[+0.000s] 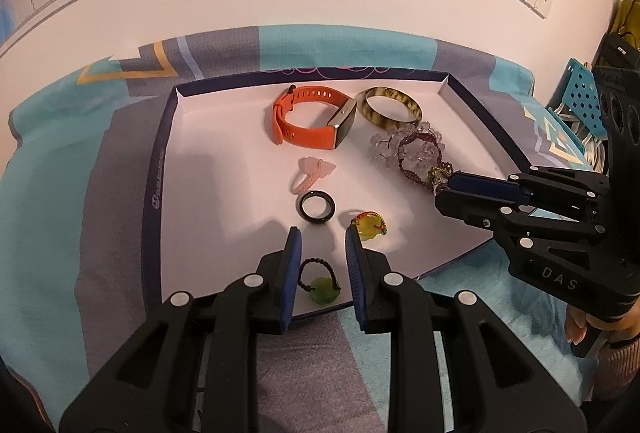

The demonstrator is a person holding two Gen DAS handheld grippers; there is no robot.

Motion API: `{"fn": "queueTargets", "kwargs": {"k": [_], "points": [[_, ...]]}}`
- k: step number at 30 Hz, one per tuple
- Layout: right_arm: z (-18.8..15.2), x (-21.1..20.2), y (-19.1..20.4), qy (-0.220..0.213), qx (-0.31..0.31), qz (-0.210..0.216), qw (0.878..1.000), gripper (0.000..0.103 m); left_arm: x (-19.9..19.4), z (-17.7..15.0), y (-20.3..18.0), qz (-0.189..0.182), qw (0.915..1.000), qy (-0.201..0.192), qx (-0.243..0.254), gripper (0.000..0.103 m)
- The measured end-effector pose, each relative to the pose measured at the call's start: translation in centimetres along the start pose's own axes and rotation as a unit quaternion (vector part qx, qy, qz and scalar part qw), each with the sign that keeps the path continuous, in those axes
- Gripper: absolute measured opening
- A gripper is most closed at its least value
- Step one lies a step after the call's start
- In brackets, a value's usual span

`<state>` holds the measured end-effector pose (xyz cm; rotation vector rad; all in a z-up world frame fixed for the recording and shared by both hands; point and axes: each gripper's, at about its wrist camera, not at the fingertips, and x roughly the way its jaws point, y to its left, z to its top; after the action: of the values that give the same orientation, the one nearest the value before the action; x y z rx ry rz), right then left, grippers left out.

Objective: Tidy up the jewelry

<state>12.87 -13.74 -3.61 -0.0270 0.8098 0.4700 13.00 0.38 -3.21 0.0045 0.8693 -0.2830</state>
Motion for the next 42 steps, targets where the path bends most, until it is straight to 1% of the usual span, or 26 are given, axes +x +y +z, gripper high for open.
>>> {"fn": "queueTargets", "kwargs": {"k": [1,3,4,5,6,7,8,9,10,11,12,13,14,15,16,19,21,25,28,37,42], "points": [[0.0,0.1,0.0,0.001,0.001,0.0,1.0,0.016,0.0,0.0,0.0,0.0,1.0,0.0,0.001,0.024],[-0.1,0.1,-0.1,0.0,0.004,0.0,1.0,0.017,-0.1,-0.1,0.0,-0.001,1.0,-0.002,0.0,0.03],[-0.1,0.0,-0.2,-0.001,0.006,0.0,1.0,0.018,-0.3,-0.2,-0.1,0.001,1.0,-0.005,0.001,0.035],[-0.1,-0.1,-0.2,-0.003,0.008,0.001,1.0,0.024,-0.4,-0.2,0.0,0.003,1.0,-0.007,0.002,0.042],[-0.1,-0.2,-0.2,-0.006,0.009,0.0,1.0,0.036,-0.6,-0.3,0.0,0.003,1.0,-0.009,0.001,0.045],[-0.2,-0.6,-0.3,-0.012,0.013,0.0,1.0,0.042,-0.7,-0.3,0.1,0.002,0.9999,-0.01,0.0,0.049],[-0.2,-0.8,-0.3,-0.014,0.014,0.001,1.0,0.044,-0.9,-0.3,0.2,0.002,0.9999,-0.012,-0.002,0.053],[-0.2,-1.0,-0.3,-0.017,0.015,0.003,1.0,0.044,-1.2,-0.4,0.2,0.002,0.9999,-0.015,-0.004,0.055],[-0.3,-1.4,-0.3,-0.022,0.016,0.004,1.0,0.045,-1.6,-0.5,0.2,0.004,0.9998,-0.019,-0.004,0.061],[-0.4,-1.7,-0.3,-0.024,0.017,0.003,1.0,0.049,-2.0,-0.6,0.3,0.006,0.9997,-0.025,-0.004,0.068],[-0.5,-2.1,-0.3,-0.029,0.019,0.002,0.999,0.054,-2.3,-0.7,0.3,0.008,0.9995,-0.029,-0.004,0.071],[-0.7,-2.5,-0.2,-0.034,0.021,0.003,0.999,0.056,-2.8,-0.9,0.2,0.011,0.9993,-0.036,-0.003,0.077],[-0.8,-2.8,-0.2,-0.037,0.023,0.002,0.999,0.065,-3.2,-1.0,0.3,0.012,0.9991,-0.04,-0.003,0.086],[-1.0,-3.1,-0.1,-0.04,0.025,0.0,0.999,0.079,-3.7,-1.3,0.3,0.016,0.9988,-0.047,-0.003,0.092],[-1.3,-3.5,0.0,-0.045,0.027,-0.005,0.999,0.085,-4.1,-1.5,0.4,0.02,0.9985,-0.051,-0.004,0.098],[-2.1,-4.3,0.5,-0.051,0.027,-0.017,0.998,0.096,-5.1,-2.3,0.7,0.033,0.9978,-0.057,-0.005,0.097],[-2.7,-4.7,0.8,-0.054,0.027,-0.026,0.998,0.096,-5.7,-2.9,0.9,0.046,0.9972,-0.059,-0.009,0.097],[-4.0,-5.3,1.9,-0.05,0.017,-0.031,0.998,0.096,-7.0,-4.2,0.9,0.065,0.9956,-0.066,-0.015,0.097],[-4.6,-5.5,2.6,-0.046,0.009,-0.039,0.998,0.096,-7.7,-4.8,0.8,0.071,0.9948,-0.069,-0.021,0.097],[-5.9,-6.7,3.6,-0.054,0.021,-0.037,0.998,0.096,-9.2,-6.4,0.0,0.092,0.9924,-0.077,-0.029,0.097],[-6.4,-7.2,4.0,-0.059,0.023,-0.037,0.997,0.096,-9.6,-6.8,-0.4,0.097,0.9918,-0.078,-0.027,0.097]]}}
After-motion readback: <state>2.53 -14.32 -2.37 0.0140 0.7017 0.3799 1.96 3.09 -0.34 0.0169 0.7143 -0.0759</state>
